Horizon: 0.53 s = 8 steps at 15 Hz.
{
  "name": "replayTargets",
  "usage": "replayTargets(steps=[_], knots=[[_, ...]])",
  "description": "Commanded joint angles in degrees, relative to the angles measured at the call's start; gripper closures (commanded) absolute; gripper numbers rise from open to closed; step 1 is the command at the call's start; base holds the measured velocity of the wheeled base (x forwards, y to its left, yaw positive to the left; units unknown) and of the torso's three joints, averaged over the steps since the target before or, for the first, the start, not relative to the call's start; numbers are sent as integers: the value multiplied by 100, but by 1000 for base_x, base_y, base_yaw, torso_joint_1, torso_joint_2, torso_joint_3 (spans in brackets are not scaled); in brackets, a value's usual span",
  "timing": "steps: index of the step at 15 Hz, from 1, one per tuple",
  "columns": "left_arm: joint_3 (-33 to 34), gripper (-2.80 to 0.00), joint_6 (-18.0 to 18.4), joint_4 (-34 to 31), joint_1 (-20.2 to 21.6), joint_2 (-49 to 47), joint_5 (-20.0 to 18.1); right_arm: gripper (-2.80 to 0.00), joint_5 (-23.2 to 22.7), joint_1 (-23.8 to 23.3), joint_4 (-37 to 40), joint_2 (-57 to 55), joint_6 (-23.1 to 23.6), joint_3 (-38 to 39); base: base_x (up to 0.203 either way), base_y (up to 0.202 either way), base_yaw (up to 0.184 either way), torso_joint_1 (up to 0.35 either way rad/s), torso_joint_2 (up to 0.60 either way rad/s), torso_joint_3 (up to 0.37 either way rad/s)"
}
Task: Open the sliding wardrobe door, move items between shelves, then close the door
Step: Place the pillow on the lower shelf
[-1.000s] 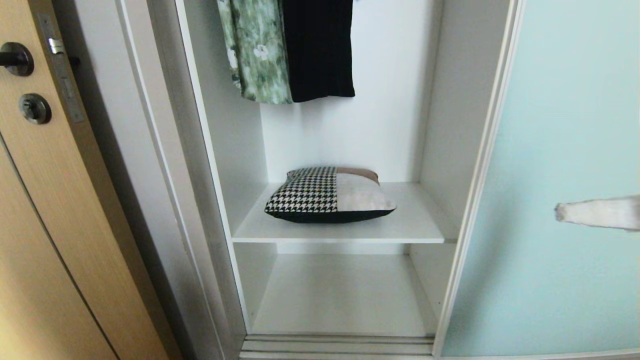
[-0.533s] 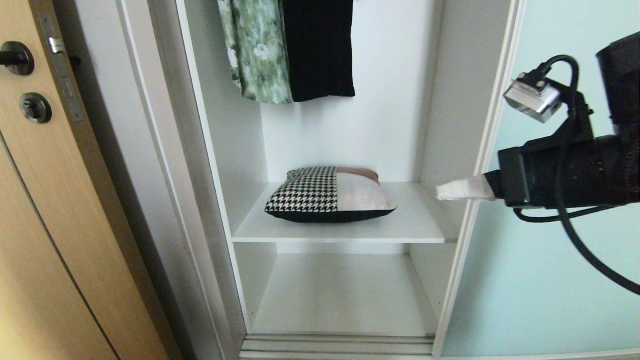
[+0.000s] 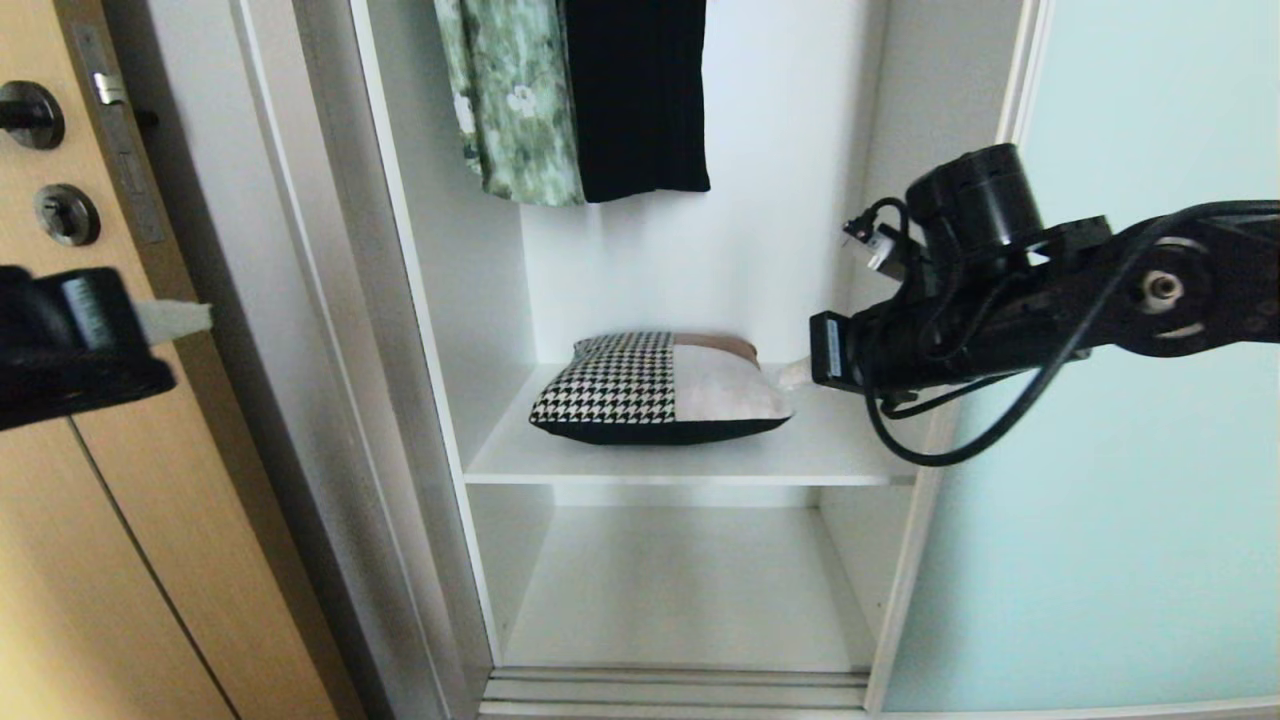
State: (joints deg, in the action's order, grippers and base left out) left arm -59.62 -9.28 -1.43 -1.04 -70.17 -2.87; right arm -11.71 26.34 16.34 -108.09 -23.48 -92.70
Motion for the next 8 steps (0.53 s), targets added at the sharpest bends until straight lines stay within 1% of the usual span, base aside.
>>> replayTargets(steps=[1,2,3,6,7,8], knots=[[-1166,0,-94,-7,-182,-2104,-62,0,155,-32,11,-897,-81,-437,0,0,0,0,0,0],[-1579,0,-127,-19,-300,-2527,-125,0,191,-95,6,-1101,-94,-565,0,0,0,0,0,0],[-1940,0,-143,-34,-403,-2892,-270,0,218,-190,3,-1316,-100,-684,0,0,0,0,0,0],[-2585,0,-140,-195,-513,-3810,-913,0,408,-476,1,-2003,-131,-1123,0,0,0,0,0,0],[-2730,0,-138,-234,-521,-4099,-1099,-280,485,-582,1,-2223,-155,-1269,0,0,0,0,0,0],[-2874,0,-137,-254,-524,-4356,-1248,-280,529,-680,5,-2412,-172,-1437,0,0,0,0,0,0]])
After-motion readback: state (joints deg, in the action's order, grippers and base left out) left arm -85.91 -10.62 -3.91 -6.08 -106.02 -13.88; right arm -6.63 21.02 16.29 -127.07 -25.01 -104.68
